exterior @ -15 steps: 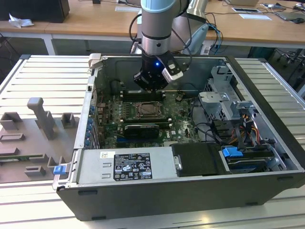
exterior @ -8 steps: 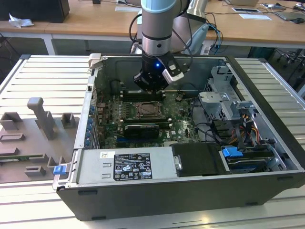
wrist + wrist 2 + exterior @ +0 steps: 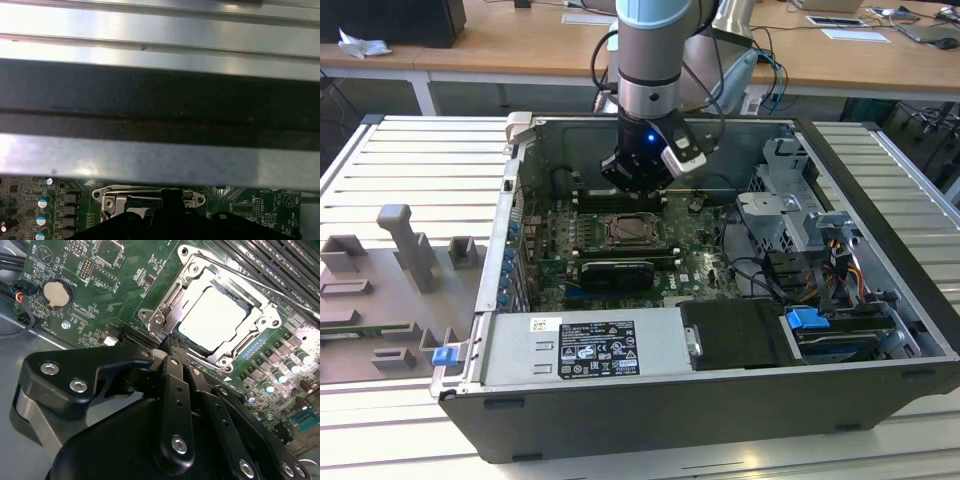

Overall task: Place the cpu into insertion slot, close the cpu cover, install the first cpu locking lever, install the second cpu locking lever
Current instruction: 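Install the second cpu locking lever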

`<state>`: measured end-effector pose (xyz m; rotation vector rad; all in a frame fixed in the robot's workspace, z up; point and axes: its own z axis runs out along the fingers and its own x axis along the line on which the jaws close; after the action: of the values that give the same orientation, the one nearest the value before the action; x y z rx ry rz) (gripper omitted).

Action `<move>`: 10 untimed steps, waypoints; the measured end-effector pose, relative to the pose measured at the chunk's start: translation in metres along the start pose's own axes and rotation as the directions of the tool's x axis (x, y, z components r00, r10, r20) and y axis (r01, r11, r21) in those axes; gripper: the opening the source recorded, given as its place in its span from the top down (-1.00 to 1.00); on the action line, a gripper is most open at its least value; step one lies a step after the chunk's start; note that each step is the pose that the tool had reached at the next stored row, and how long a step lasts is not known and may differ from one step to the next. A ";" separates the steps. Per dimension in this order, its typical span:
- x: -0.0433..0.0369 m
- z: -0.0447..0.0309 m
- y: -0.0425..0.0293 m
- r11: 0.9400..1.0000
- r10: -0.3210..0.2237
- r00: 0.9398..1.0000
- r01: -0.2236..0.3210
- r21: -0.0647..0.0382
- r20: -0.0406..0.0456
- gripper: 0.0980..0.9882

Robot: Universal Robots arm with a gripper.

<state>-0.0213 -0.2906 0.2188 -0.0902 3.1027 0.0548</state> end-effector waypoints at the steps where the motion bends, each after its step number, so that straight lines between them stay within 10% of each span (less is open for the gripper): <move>1: 0.0001 0.0000 -0.0010 1.000 0.000 1.000 0.000 0.000 0.000 0.98; 10: 0.0004 -0.0010 -0.0065 1.000 0.000 1.000 0.000 0.000 0.000 0.98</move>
<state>-0.0213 -0.2971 0.2196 -0.0901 3.1029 0.0543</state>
